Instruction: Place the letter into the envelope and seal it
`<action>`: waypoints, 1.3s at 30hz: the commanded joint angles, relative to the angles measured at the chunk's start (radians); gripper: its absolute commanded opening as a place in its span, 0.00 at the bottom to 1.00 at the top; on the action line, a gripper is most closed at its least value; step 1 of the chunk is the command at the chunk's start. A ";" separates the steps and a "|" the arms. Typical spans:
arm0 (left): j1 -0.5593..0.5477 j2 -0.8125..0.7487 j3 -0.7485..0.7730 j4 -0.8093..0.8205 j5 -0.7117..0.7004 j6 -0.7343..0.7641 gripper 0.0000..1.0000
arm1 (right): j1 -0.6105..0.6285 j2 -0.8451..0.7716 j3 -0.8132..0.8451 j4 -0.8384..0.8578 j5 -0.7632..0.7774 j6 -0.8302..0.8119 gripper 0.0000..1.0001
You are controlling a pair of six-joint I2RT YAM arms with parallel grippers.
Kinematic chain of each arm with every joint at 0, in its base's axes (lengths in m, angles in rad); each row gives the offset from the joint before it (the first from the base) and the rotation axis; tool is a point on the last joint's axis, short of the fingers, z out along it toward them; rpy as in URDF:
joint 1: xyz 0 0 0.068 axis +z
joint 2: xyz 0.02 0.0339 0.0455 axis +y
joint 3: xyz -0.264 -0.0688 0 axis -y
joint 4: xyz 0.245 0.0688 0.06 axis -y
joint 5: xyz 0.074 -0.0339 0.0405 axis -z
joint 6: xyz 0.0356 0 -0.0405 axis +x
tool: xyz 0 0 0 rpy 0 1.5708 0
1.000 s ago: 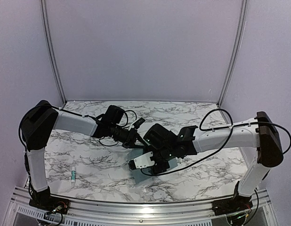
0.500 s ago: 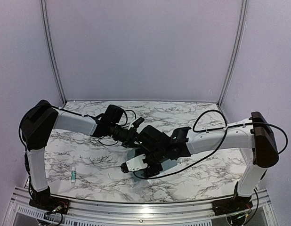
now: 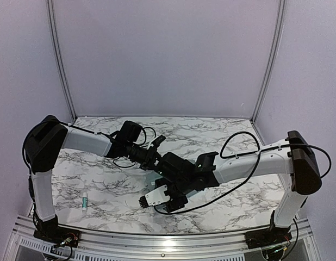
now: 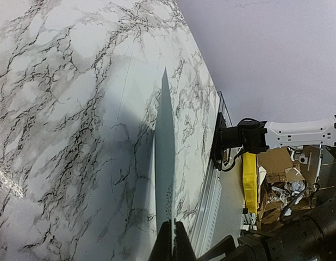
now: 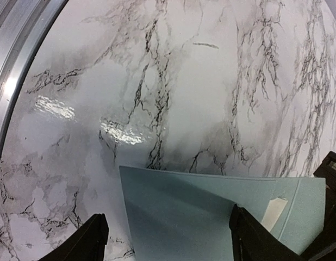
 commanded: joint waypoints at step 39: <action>-0.074 -0.113 -0.101 0.142 -0.686 -0.156 0.00 | -0.941 -0.543 -0.087 -0.017 -0.666 0.265 0.98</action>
